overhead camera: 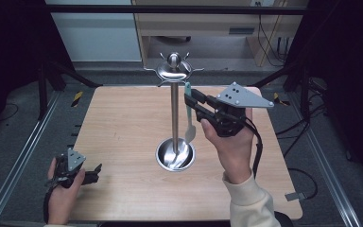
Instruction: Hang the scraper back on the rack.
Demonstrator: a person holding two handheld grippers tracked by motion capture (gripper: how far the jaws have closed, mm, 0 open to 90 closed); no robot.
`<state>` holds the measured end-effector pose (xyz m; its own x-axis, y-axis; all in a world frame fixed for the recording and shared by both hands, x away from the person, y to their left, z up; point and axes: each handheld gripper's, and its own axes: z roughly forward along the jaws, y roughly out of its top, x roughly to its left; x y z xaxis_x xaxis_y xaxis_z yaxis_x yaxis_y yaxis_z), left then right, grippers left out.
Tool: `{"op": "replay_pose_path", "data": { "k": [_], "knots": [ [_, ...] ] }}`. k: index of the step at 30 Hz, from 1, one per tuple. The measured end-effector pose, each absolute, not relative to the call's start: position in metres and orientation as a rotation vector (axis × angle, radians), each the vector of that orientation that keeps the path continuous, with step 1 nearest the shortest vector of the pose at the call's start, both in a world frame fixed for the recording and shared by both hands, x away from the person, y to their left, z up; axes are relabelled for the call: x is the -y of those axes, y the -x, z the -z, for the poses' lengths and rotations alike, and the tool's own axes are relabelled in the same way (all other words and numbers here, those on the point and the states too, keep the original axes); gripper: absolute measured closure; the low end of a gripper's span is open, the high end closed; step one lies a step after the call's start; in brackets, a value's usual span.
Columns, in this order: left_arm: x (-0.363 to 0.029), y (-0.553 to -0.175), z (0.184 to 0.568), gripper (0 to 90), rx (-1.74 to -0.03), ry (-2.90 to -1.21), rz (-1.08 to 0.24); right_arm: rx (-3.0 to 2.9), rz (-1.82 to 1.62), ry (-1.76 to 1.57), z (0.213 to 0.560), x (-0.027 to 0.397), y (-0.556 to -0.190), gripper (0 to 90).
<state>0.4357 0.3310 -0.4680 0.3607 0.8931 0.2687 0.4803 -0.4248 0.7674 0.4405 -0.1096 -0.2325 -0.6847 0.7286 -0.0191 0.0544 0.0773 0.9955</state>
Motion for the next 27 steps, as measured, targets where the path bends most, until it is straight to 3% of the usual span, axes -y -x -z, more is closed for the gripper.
{"op": "replay_pose_path", "data": {
  "k": [17, 27],
  "knots": [
    [-0.331, -0.436, 0.468, 3.3, -1.183, -2.05, -0.922, -1.826, -1.644, -0.768, 0.233, 0.109, -0.439, 73.1],
    [-0.331, -0.437, 0.467, 3.3, -1.18, -2.047, -0.92, -1.837, -1.542, -0.772, 0.23, 0.112, -0.427, 54.5]
  ]
}}
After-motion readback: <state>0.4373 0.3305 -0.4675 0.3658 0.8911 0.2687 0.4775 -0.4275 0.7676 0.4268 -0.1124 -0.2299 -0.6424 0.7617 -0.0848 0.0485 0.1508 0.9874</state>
